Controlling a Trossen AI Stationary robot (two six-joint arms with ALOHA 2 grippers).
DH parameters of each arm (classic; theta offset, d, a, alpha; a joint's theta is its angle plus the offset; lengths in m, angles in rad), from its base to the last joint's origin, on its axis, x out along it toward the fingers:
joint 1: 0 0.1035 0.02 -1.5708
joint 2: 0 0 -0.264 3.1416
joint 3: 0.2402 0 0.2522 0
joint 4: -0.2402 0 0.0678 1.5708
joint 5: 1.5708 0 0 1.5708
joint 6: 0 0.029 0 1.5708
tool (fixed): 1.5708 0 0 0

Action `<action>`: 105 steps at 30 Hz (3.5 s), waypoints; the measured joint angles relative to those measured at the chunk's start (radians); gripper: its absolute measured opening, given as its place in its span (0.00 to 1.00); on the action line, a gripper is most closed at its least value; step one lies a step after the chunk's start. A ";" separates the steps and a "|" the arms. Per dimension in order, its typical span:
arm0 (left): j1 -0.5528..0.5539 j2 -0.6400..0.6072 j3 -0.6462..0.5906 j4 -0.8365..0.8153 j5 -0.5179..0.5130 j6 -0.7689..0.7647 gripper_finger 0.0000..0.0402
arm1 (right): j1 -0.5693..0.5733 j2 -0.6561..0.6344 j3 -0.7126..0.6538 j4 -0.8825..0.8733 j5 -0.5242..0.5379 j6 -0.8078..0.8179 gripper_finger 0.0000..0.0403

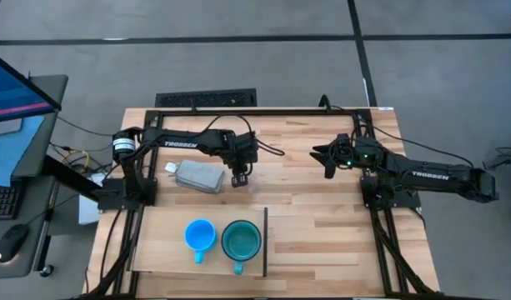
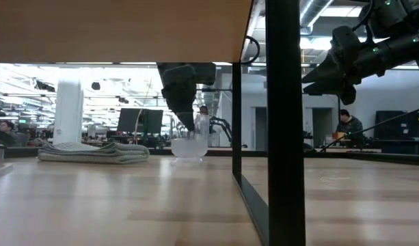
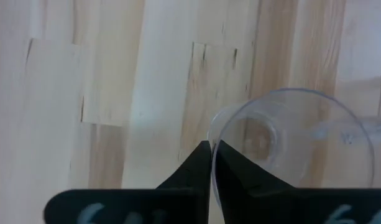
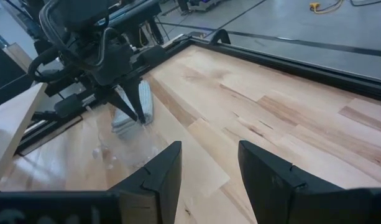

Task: Stack small to large cups/mugs on shelf
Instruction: Put the transparent mug on the shelf

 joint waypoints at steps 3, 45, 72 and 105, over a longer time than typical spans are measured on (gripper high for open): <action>0.000 -0.001 0.000 -0.004 -0.019 0.002 0.01 | 0.000 0.000 0.000 0.000 0.000 0.000 0.45; 0.050 -0.854 0.000 -0.620 0.070 -0.081 0.00 | 0.000 0.000 0.000 -0.003 0.002 0.027 0.45; -0.625 -0.907 0.000 -0.809 -0.133 -0.377 0.00 | 0.000 0.000 0.000 0.007 0.004 0.051 0.45; -0.943 -0.638 -0.025 -0.674 -0.252 -0.450 0.00 | 0.000 0.000 0.000 0.005 0.003 0.165 0.45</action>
